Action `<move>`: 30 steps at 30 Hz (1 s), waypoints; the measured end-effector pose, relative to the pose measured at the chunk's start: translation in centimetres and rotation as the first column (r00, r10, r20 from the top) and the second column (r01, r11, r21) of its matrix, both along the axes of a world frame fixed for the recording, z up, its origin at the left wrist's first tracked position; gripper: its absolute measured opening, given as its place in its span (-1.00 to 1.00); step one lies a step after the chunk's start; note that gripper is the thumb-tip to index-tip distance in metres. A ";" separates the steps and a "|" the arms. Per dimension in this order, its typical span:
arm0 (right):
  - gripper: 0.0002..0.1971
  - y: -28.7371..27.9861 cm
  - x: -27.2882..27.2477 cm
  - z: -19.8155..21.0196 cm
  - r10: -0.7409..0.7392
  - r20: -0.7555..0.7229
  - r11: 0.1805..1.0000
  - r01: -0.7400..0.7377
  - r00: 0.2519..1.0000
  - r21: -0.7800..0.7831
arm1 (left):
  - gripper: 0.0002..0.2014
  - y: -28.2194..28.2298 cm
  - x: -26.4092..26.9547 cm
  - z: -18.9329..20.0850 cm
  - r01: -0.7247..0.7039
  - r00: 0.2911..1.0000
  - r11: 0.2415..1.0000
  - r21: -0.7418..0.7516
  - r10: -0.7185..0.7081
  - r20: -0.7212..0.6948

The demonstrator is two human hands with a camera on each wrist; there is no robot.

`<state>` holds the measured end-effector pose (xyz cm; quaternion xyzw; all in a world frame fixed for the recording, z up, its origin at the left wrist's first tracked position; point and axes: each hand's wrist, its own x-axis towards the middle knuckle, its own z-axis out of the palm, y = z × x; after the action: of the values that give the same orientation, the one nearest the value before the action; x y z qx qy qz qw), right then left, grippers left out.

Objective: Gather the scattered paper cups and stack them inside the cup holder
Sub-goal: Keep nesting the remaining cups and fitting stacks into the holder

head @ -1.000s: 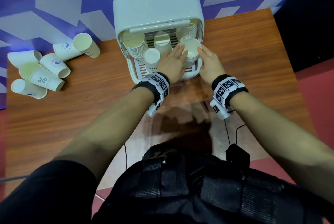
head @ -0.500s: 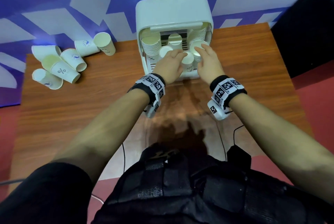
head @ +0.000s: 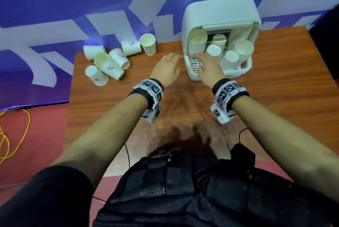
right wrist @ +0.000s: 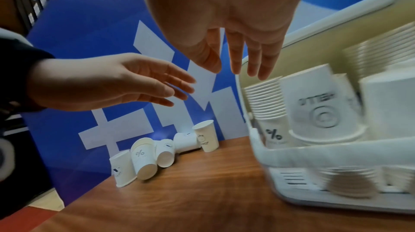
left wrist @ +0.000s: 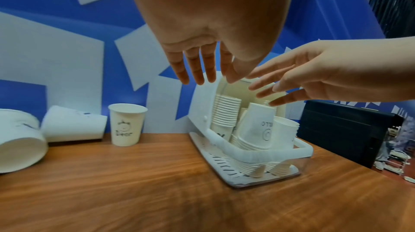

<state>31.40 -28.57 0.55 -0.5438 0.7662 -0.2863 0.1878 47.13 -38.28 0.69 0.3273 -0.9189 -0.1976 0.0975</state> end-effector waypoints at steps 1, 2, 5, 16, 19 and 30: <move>-0.48 -0.7 1.3 -0.2 0.003 0.016 1.000 -0.003 1.000 0.000 | -0.53 -0.7 1.2 0.0 -0.009 1.000 1.000 0.007 0.009 0.004; -0.48 -1.5 2.5 -0.4 0.004 0.032 1.000 -0.004 0.999 0.006 | -0.53 -1.4 2.4 -0.1 -0.016 1.000 1.000 0.017 0.016 0.007; -0.48 -3.8 6.0 -0.9 0.005 0.074 0.999 -0.008 0.997 0.043 | -0.53 -3.5 5.6 -0.7 -0.038 0.999 0.998 0.050 0.037 0.023; -0.45 -10.2 12.0 -3.5 0.001 0.096 0.972 -0.023 0.995 0.236 | -0.44 -10.2 11.1 -4.5 -0.110 0.992 0.982 0.155 0.099 0.073; -0.44 -12.2 12.3 -4.4 -0.040 0.112 0.963 0.008 0.993 0.268 | -0.43 -12.3 10.7 -5.6 -0.118 0.991 0.973 0.201 0.104 0.079; -0.31 -18.9 10.3 -7.8 -0.191 0.213 0.947 0.122 0.958 0.298 | -0.29 -17.8 6.7 -9.0 -0.216 0.961 0.817 0.535 0.275 -0.033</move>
<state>41.67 -47.52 -7.27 -0.4101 0.8117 -0.2520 0.3307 53.83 -56.12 -8.35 0.4458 -0.7727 -0.4450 0.0784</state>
